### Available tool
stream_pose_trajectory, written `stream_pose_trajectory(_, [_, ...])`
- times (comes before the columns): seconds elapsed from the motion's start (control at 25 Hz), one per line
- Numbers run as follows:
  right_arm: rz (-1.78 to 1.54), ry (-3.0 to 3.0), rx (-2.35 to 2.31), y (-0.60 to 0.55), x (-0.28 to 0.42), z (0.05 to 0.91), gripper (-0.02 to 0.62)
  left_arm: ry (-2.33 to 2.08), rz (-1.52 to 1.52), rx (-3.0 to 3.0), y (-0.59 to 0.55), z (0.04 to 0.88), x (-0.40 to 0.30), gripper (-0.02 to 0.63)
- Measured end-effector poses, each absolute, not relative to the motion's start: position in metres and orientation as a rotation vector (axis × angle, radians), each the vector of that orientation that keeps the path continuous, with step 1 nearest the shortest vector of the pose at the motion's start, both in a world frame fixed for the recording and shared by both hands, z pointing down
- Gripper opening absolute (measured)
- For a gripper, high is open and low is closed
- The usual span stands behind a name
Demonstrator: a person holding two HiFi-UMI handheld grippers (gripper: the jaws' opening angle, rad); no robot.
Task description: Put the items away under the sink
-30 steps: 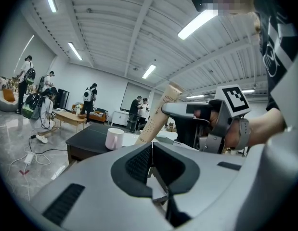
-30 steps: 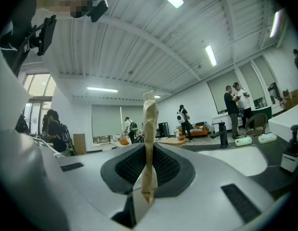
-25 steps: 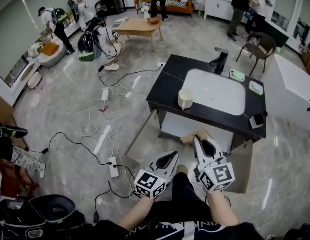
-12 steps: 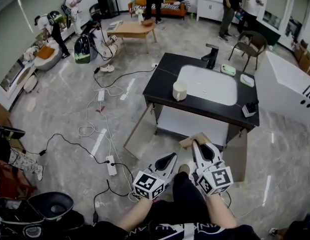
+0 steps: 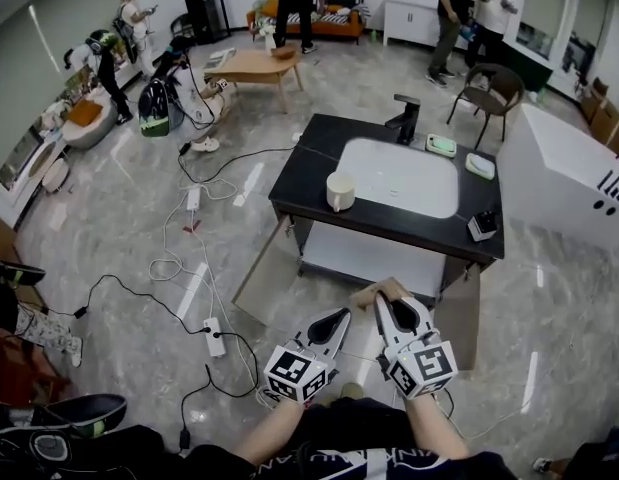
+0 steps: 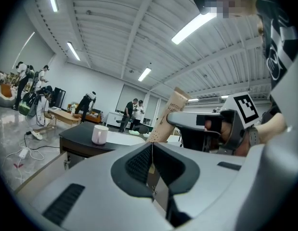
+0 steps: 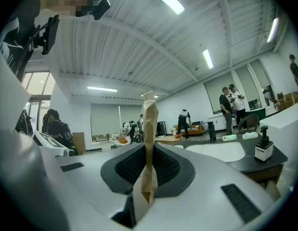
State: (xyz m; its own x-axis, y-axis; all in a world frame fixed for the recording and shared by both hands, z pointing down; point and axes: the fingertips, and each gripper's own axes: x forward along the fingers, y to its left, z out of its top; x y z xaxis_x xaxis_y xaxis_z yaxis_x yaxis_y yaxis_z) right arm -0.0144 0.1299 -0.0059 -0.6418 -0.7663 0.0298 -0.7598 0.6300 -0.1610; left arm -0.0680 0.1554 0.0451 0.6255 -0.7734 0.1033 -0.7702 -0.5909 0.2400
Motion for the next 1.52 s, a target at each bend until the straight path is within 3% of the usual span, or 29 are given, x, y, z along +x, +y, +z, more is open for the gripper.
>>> stream_pose_trajectory(0.96, [-0.350, 2.825, -1.347, 0.066, 0.046, 0.067, 0.054, -1.239, -0.002, 2.554, 0.089, 0.104, -0.018, 0.011])
stream_pose_trajectory(1.28, [-0.336, 2.800, -1.401, 0.008, 0.026, 0.132, 0.055, -1.117, -0.021, 2.611, 0.022, 0.164, -0.030, 0.011])
stream_pose_trajectory(1.52, [-0.283, 2.773, -1.418, -0.037, 0.009, 0.231, 0.055, -1.102, -0.045, 2.680, -0.032, 0.257, -0.048, 0.011])
